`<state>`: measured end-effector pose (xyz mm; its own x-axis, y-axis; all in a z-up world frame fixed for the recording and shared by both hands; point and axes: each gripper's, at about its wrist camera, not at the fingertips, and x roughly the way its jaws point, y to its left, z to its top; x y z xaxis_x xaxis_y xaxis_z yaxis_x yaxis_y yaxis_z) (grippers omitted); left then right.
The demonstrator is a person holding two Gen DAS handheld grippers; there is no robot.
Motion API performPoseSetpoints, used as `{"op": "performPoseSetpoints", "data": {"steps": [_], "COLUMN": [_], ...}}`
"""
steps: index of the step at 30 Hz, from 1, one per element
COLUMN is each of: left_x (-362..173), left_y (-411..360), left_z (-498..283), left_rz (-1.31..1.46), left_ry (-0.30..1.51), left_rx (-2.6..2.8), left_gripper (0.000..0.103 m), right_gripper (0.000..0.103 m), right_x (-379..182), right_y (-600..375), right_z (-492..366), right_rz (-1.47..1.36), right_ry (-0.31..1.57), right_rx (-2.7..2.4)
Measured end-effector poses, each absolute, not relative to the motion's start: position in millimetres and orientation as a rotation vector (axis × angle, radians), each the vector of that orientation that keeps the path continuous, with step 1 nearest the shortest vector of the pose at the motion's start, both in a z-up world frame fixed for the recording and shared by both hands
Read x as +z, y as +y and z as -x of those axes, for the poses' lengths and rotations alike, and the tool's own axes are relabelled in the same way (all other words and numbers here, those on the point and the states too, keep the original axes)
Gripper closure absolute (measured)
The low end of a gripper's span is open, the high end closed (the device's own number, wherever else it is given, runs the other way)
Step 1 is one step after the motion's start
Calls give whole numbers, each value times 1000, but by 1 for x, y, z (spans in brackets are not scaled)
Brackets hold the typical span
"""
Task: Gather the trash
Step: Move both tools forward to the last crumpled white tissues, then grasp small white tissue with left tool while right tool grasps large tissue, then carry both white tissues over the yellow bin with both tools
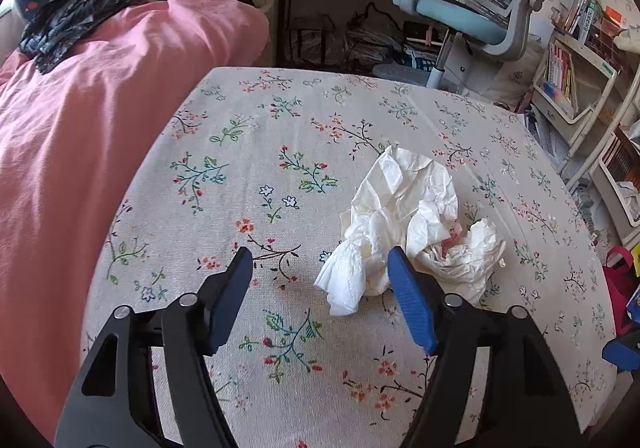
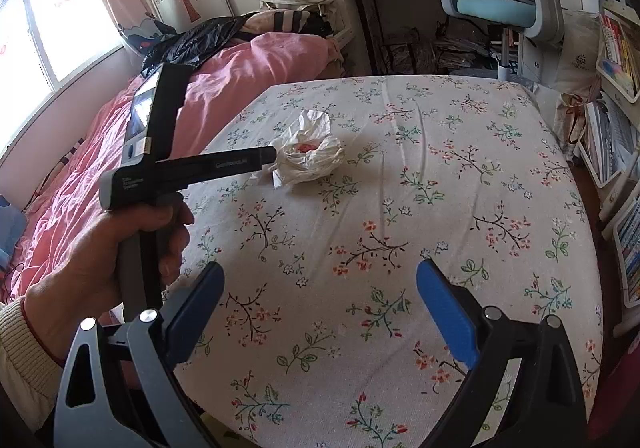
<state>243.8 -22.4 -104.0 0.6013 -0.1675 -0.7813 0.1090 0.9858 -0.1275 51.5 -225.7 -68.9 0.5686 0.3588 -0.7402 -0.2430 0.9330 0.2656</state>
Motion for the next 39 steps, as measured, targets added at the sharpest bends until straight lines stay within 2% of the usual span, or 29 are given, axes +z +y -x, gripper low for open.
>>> {"op": "performPoseSetpoints", "data": {"steps": [1, 2, 3, 4, 14, 22, 24, 26, 27, 31, 39], "left_x": [-108, -109, -109, -109, -80, -62, -58, -56, -55, -53, -39], "left_y": [-21, -20, -17, -14, 36, 67, 65, 61, 59, 64, 79], "left_z": [-248, -249, -249, -250, -202, -164, -162, -161, -161, -158, -121], "left_rz": [85, 100, 114, 134, 217, 274, 262, 228, 216, 220, 273], "left_ry": [927, 926, 928, 941, 991, 962, 948, 940, 938, 930, 877], "left_rx": [-181, -195, -207, -222, -281, -238, -241, -241, -241, -223, -179], "left_gripper": [61, 68, 83, 90, 93, 92, 92, 92, 92, 92, 92], "right_gripper": [10, 10, 10, 10, 10, 10, 20, 45, 48, 72, 75], "right_x": [-69, -68, -68, -67, -76, -94, -100, -109, -113, -110, -71], "right_y": [-223, -222, -220, -217, -171, -156, -159, -160, -161, -170, -180], "right_z": [-53, -54, -56, -59, -125, -171, -180, -189, -191, -188, -144], "right_rz": [-133, -127, -119, -107, -49, -76, -95, -103, -101, -100, -196], "right_ry": [898, 896, 894, 889, 852, 877, 892, 942, 953, 943, 882], "right_rx": [358, 361, 365, 367, 400, 296, 286, 285, 279, 288, 378]}}
